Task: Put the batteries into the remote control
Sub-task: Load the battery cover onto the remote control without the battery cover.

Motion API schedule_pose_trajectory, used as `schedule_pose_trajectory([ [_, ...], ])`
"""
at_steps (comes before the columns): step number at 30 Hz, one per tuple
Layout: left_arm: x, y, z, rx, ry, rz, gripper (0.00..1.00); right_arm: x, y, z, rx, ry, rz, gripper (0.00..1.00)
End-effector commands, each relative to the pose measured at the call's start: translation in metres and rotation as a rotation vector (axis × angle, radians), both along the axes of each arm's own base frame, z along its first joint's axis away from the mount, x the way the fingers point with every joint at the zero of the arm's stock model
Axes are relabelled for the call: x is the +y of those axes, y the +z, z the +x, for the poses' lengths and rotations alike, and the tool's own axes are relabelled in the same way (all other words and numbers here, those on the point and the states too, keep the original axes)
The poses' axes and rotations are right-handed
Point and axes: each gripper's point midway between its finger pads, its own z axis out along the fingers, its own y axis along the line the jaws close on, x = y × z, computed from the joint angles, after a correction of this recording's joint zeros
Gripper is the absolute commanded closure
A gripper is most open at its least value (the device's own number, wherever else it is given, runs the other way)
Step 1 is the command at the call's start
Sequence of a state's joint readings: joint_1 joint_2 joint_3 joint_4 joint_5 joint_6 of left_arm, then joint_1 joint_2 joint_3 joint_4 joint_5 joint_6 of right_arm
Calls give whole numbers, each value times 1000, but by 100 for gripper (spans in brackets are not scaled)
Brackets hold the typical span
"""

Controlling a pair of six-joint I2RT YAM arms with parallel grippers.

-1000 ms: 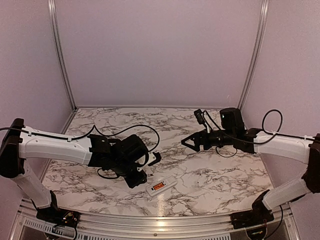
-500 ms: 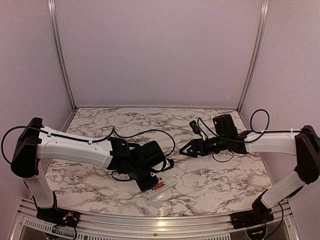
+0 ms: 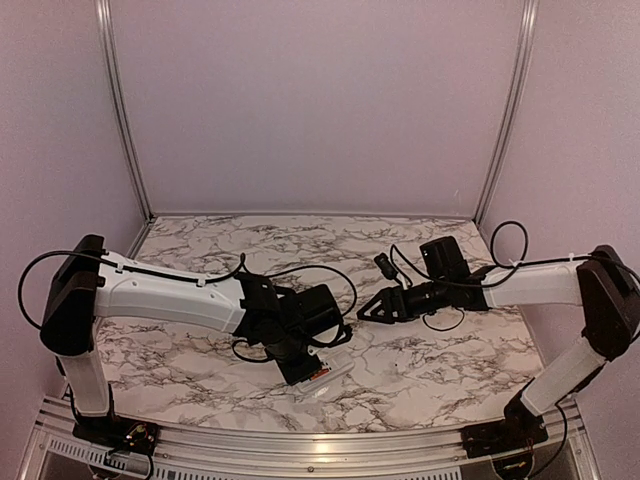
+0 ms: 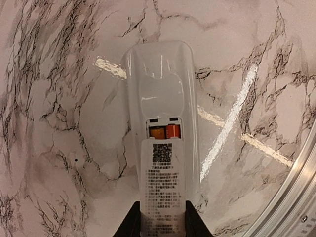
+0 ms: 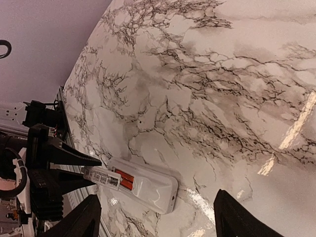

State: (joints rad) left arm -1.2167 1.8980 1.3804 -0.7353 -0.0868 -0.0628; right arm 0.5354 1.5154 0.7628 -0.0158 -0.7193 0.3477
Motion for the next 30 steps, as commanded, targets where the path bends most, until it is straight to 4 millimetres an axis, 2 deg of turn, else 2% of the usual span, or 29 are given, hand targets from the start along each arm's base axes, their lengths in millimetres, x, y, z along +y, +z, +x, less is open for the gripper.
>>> schedule_pose_trajectory([
  [1,-1,-5,-3,22,-8,39,84,0,-5,-3,33,12,11,24],
  [30,-9,-11,4,9,3,65,83,5,-6,-4,32,36,45,25],
])
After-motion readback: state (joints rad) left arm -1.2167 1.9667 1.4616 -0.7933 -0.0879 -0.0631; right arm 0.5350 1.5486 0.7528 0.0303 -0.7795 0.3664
